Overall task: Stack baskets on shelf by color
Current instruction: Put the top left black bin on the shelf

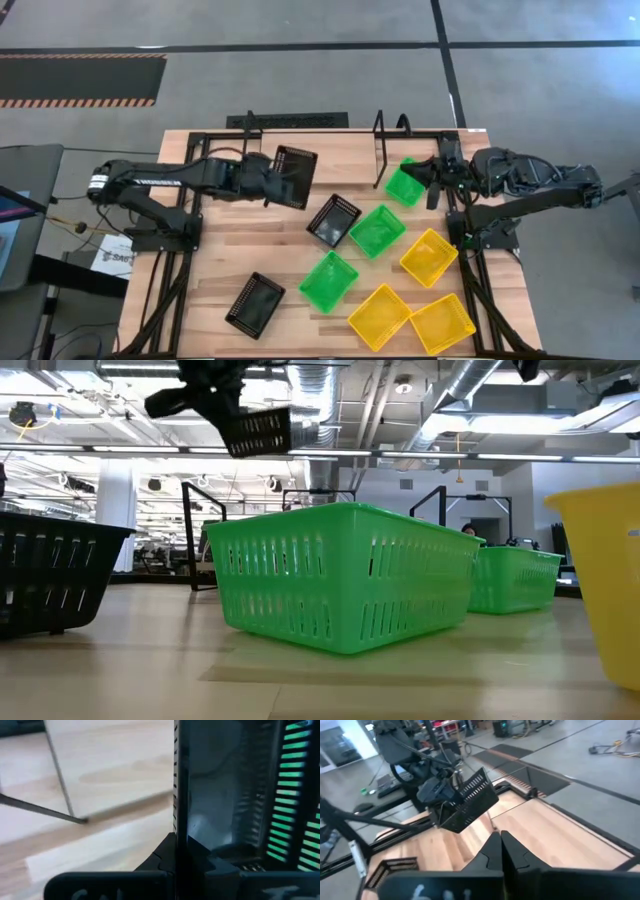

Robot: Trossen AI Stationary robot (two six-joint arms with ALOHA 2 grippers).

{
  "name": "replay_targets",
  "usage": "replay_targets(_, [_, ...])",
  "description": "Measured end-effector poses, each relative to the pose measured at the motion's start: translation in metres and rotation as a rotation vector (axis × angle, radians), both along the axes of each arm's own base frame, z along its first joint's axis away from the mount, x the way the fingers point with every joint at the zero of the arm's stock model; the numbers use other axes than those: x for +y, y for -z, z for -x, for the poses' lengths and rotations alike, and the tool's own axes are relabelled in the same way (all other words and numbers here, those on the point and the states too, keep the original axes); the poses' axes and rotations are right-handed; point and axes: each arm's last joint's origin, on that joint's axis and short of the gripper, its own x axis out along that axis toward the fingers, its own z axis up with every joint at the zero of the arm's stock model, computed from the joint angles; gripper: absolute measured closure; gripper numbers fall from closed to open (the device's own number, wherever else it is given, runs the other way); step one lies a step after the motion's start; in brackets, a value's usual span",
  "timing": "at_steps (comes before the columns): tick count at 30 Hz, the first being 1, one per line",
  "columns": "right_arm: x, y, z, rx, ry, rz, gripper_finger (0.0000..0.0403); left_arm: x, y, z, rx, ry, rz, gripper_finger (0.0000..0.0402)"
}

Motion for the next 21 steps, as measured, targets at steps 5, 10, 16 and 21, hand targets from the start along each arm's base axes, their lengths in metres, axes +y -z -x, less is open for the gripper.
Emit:
replay_targets(5, [-0.001,0.0,0.0,-0.006,0.024,-0.011,0.0401,0.041,-0.001,-0.001,-0.019,-0.051,0.003,0.0401])
replay_targets(10, [-0.001,0.0,0.0,-0.005,0.024,-0.011,0.0402,0.078,-0.007,-0.004,-0.119,-0.024,-0.014,0.0401])
replay_targets(16, [-0.001,0.0,0.0,-0.001,0.024,-0.011,0.0402,0.103,0.006,-0.015,-0.13,0.0,0.024,0.0401])
replay_targets(21, [-0.001,0.001,0.0,0.002,0.026,-0.011,0.0402,0.115,0.039,-0.032,-0.029,0.018,0.123,0.0401])
